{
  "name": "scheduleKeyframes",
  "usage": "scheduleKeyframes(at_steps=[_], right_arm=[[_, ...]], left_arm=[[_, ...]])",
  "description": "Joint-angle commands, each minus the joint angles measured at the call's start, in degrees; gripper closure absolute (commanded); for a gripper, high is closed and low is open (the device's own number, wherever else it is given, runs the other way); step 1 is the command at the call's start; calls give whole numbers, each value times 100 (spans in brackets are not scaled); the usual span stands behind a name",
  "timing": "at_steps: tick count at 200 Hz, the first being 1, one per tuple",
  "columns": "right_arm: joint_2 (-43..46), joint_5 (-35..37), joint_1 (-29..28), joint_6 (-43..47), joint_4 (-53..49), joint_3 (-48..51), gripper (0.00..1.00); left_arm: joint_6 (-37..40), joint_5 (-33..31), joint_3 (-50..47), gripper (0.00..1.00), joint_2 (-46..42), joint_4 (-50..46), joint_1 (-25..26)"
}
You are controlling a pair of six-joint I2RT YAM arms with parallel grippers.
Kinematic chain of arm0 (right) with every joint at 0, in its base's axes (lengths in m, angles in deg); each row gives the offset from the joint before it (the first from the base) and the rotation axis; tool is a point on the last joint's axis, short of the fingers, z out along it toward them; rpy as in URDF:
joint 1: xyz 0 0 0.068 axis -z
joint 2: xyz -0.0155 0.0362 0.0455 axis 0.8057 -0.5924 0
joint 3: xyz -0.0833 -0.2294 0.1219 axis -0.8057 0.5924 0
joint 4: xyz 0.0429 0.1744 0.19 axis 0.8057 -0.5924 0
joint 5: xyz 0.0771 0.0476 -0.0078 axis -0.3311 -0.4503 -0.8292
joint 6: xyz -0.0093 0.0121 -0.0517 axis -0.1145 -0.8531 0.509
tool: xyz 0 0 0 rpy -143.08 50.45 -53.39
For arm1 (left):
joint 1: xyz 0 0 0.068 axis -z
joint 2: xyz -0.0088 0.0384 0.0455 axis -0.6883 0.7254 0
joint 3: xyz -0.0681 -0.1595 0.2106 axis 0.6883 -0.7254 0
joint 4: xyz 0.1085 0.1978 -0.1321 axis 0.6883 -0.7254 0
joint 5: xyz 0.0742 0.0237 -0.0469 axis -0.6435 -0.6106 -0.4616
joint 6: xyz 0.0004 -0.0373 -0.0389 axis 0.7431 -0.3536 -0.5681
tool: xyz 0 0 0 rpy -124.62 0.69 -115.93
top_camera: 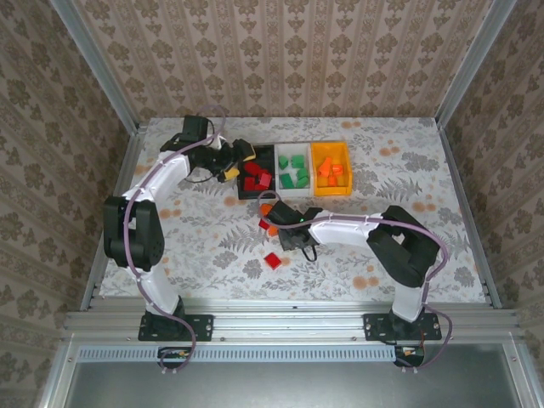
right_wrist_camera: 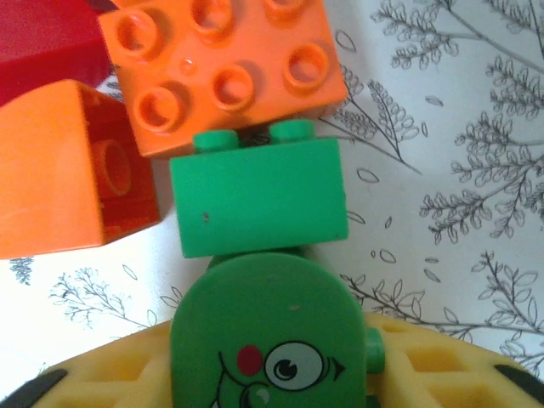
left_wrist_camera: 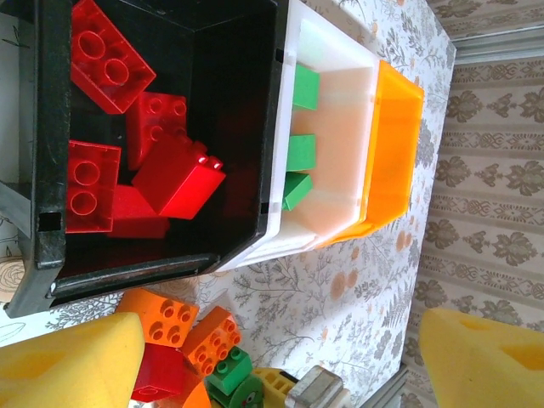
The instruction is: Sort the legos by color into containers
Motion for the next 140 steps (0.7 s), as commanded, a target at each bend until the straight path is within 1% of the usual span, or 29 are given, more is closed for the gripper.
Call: scheduleKeyframes(at_steps=[1,18,29,36,47,62,75,91,110,124,135,140], right_arm=[[628,569,-102,167,-256,93,68],[1024,964,-111,397,-287,70,68],[1106,1293,-4,658,-287,-98,67],[1064,1275,178,814,-265,-272,67],[878,1085,578,954,-157,-573,67],[431,627,1168,1005,44,-1093,68],[-129,278,1473,1111,46,-1771,68],[-815,117,1645,1267,-110,-2683,68],[-1563,-102,1849,1302,-445,-3672,67],[-2014,-83,1935,1348,-814,-4296,67],[-2238,-97,1965,1435,-963,-4594,65],[-2309,-70,1963,1459,-1014,-4705,61]], left_arm=[[151,-33,162,14,43,-174,4],[97,12,140,14,51,-106,20],[18,54,50,14,67,25,74],[-60,122,-11,14,109,108,148],[-190,429,-27,13,253,248,316],[-299,825,56,14,440,364,560],[-414,804,-103,13,338,620,679],[-586,788,-365,12,168,1056,660],[-615,799,-357,12,165,1061,574],[-638,763,-378,12,174,1030,486],[-695,749,-413,13,175,1053,418],[-729,750,-431,13,167,1089,384]])
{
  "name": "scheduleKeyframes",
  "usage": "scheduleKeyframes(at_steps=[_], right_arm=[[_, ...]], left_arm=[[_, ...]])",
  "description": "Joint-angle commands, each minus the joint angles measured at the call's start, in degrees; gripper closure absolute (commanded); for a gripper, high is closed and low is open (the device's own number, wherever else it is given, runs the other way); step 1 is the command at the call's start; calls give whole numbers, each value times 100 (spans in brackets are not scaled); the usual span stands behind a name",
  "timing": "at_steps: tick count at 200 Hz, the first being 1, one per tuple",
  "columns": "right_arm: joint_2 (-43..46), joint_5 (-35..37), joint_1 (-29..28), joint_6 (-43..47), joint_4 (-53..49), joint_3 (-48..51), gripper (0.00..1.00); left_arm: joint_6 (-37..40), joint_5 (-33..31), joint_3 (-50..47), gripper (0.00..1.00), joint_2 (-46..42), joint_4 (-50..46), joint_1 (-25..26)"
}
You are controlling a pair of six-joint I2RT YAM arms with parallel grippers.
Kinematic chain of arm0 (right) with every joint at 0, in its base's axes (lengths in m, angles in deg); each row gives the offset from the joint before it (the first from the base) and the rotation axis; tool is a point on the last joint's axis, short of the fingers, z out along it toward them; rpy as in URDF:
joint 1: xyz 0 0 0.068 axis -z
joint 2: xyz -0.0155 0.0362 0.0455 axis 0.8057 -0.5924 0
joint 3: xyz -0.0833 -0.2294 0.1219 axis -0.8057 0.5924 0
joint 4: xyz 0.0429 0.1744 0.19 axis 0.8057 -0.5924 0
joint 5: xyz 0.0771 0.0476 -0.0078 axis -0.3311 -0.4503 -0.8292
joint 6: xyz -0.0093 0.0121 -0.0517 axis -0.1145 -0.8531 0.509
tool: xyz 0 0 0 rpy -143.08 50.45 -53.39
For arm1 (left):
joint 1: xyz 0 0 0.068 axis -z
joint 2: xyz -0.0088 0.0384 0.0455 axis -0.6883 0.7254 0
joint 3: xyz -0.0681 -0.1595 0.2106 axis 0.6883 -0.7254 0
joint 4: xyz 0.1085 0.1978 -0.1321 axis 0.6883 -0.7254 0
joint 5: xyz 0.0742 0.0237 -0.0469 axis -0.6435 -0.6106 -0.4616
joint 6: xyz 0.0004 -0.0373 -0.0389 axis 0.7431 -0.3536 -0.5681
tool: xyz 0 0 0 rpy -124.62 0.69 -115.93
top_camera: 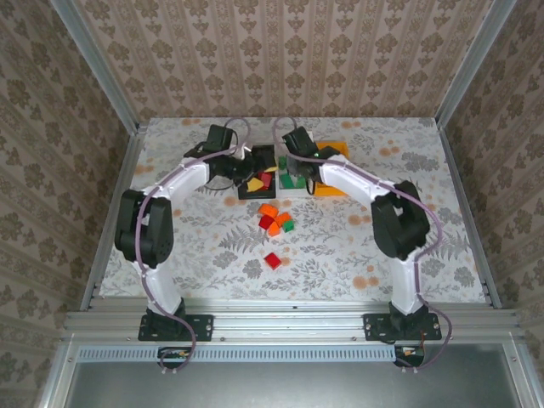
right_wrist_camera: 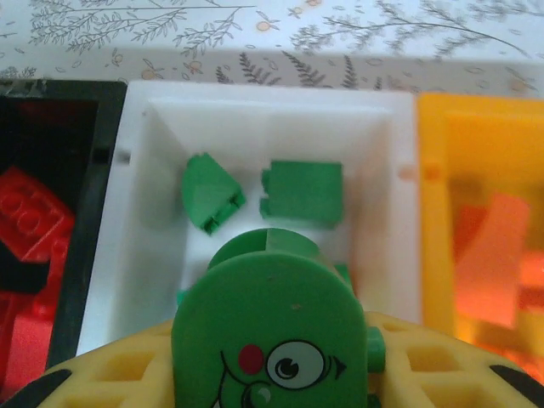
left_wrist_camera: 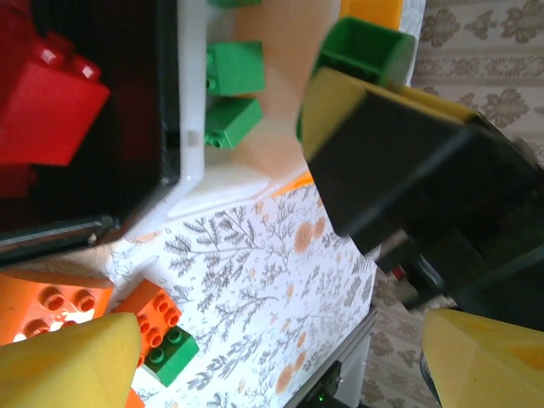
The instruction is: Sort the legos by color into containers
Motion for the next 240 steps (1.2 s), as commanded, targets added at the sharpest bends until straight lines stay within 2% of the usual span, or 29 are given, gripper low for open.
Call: scheduleKeyframes(at_steps=[1,31,44,63,80,111,126,171,240], right_arm=[[-418,-176,16,263,-718,-640,60],[-460,-78,25,282,-993,-907,40],[-237,47,16,272,-939,-765,37],[279,133,-3,261,-791,-387,36],[966,195,-161,157,-493,333,36],[1968,522,-1011,-118,60,2119,34],[2205,184,-1285,-24,420,2825,33],[2101,-348,-1377,207,309,3576,32],[1572,-559,-1390,151,517,3471,34]], left_arm=[[-218,83,-80,13,-146,238,-179],[-300,115,-113,13,-173,302,-336],[-318,128,-112,13,-195,297,-377],[-327,137,-104,13,-239,305,-424],[-336,123,-106,13,-277,289,-476],[-336,68,-121,13,-314,251,-597],[-345,58,-121,13,-299,247,-626],[-336,79,-119,13,-218,237,-621],[-292,78,-86,13,-174,185,-610]])
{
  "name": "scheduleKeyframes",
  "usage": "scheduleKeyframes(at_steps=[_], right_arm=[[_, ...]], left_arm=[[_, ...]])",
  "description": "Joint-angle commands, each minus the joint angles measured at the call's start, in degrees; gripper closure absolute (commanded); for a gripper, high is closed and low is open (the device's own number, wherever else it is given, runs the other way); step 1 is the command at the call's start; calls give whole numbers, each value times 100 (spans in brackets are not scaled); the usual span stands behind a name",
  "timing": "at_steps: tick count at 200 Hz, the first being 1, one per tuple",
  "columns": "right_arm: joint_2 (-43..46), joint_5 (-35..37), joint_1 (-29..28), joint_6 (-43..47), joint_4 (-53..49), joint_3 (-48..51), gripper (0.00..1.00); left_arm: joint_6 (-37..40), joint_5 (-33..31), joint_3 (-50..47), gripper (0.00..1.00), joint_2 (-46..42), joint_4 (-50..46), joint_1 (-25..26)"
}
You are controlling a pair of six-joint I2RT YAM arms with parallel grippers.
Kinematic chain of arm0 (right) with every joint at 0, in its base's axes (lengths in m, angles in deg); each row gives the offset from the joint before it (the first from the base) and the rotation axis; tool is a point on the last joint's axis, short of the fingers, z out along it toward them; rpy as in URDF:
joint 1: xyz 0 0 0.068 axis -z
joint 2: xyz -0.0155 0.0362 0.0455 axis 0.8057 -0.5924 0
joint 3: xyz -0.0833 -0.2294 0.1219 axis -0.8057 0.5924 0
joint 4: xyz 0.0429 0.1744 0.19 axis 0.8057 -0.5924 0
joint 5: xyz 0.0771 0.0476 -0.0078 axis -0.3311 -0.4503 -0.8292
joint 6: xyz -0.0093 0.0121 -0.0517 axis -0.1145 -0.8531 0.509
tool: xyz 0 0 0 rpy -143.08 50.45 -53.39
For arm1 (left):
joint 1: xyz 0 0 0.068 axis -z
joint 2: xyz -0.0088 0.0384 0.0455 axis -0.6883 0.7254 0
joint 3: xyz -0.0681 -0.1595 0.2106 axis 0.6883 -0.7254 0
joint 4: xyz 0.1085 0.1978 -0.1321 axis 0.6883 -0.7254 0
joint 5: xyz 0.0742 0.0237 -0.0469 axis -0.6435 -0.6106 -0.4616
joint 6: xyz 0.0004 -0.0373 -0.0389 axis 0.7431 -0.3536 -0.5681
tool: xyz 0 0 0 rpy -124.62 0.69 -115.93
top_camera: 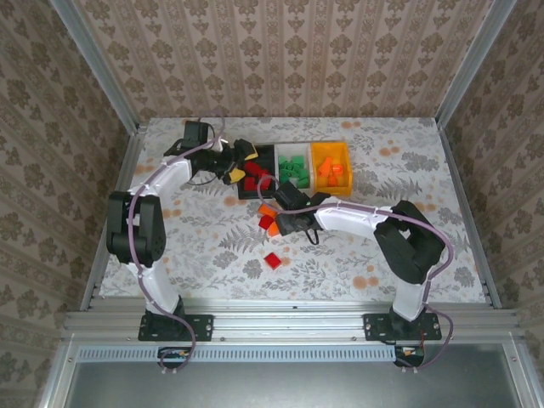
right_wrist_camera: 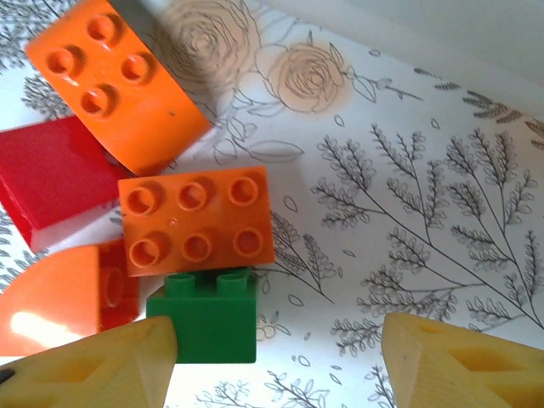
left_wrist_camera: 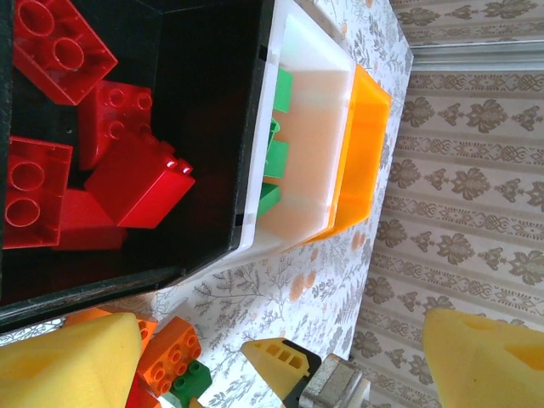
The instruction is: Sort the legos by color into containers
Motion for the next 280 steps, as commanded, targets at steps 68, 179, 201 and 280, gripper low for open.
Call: scheduleKeyframes(at_steps=[68,179,201,280], right_arm=[[-199,-906,-2,-306,402,-18,37],[-519,-379,30,-773,334,-203,43],[-425,-247,41,-784,351,-64,46],[-235,-120,-1,-867,526,325,64]], left_arm=[[-28,100,8,13,-51,-26,15],[-28,109,17,13,-104,-34,15],[-36,117,17,13,-104,-39,11],[-20,92,8,13,-77,-36,7]])
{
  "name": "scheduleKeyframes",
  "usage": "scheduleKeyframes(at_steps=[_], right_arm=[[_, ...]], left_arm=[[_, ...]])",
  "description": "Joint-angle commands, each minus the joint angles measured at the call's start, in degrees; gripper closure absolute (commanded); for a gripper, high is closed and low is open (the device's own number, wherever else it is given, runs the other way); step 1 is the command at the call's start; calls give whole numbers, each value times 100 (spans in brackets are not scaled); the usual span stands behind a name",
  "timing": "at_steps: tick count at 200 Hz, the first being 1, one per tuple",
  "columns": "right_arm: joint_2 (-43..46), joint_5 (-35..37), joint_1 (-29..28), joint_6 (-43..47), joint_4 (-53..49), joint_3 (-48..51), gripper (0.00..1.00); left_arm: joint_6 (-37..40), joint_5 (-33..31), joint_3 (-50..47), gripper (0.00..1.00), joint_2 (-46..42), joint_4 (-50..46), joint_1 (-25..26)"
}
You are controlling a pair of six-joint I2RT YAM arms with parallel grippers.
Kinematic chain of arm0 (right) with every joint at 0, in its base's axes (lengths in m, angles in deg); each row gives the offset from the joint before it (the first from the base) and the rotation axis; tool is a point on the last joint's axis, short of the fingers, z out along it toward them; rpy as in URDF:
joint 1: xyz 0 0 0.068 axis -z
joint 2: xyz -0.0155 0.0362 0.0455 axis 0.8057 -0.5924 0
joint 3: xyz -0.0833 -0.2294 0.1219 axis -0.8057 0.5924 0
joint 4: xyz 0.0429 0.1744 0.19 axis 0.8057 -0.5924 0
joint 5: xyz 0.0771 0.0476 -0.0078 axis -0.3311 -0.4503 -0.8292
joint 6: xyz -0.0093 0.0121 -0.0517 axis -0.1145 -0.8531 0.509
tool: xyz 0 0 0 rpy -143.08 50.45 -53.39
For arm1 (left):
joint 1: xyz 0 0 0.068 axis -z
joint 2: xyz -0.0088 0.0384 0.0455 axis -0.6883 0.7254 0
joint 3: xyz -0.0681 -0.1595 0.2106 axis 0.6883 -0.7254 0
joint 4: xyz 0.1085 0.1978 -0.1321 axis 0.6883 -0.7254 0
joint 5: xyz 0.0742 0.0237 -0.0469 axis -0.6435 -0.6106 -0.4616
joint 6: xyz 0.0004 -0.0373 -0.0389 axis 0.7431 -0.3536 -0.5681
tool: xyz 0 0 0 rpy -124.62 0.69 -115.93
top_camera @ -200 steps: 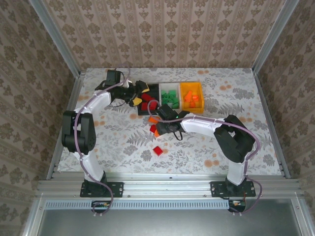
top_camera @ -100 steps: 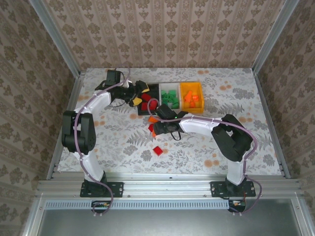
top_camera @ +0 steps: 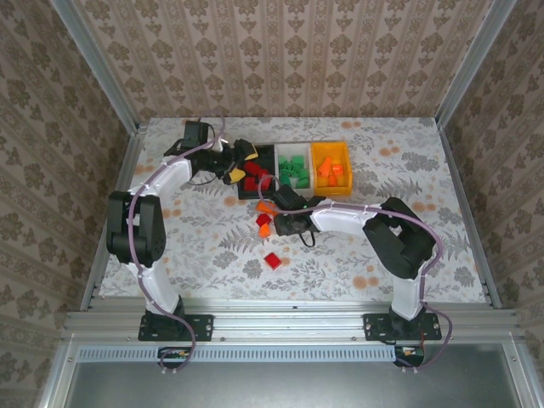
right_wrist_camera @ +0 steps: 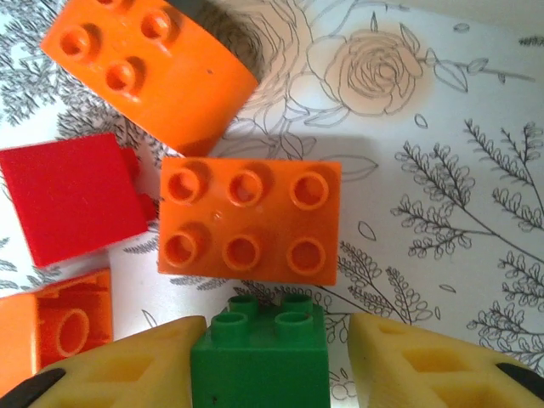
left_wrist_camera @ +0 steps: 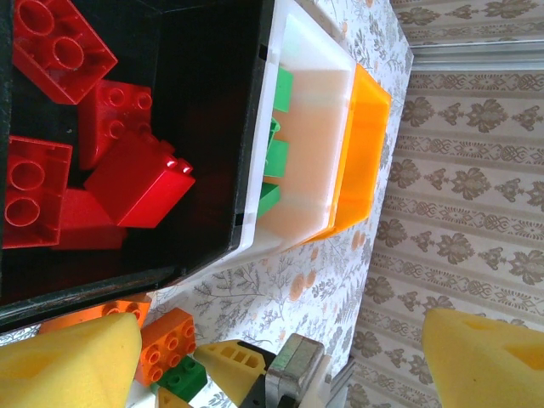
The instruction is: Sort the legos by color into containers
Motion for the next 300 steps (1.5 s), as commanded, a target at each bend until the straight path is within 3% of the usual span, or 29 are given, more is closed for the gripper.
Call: scheduleKeyframes(at_steps=[1,64,96,135,151,173,211,245,273,300], right_arm=[[126,305,-11,-80,-49,186,64],[905,742,120,304,-308,-301,68],[-8,555,789,533,-660,-1561,68],[-1227,525,1175,798,-1160,-3059,67],[-1430,461,1262,915,-1335,-3450,62],[-1377,314,1299,1139,-1357,-3685,43],[-195,236,1307,1025,-768,-2740,35],[1479,496,1165,569,322,-591,34],[2540,1046,1123,73,864,918,32],[2921,1523,1123,-223,1272,1756,32]], left_arm=[[-19,89,8,13,-77,-34,6],[-10,85,17,13,-24,-61,6],[-5,71,17,13,-24,-72,13],[68,38,70,13,-24,-202,15],[99,-2,82,13,-25,-245,17],[100,-189,-8,13,-121,-245,24],[491,-446,278,13,-238,-714,15],[508,-1091,328,13,-595,-1136,146],[434,-1886,110,13,-973,-1829,737],[-332,-2785,-1016,13,-1635,-1868,1683]])
